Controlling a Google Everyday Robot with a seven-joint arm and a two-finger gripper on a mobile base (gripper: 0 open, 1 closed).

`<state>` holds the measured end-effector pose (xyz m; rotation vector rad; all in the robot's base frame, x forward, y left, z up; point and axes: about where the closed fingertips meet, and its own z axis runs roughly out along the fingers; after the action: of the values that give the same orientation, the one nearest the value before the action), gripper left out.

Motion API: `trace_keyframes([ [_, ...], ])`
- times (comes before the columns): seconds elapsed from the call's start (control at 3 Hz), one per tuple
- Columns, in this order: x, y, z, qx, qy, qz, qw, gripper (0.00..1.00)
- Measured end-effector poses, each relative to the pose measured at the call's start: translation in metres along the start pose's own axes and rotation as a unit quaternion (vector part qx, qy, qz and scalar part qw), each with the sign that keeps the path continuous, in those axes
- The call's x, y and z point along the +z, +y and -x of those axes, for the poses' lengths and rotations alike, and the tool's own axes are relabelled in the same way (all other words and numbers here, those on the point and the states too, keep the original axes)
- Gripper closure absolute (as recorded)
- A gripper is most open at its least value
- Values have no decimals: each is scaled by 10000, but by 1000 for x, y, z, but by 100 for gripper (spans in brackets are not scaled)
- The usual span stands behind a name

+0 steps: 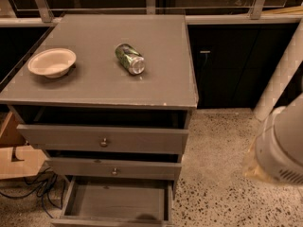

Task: Close bottom drawer

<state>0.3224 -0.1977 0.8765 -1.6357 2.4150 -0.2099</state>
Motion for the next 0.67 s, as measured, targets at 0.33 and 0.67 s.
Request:
trace_keyframes([
  [0.33,38,53,22,-10,12,325,9995,100],
  [0.67,51,65,19,-52,104,467,9988,100],
])
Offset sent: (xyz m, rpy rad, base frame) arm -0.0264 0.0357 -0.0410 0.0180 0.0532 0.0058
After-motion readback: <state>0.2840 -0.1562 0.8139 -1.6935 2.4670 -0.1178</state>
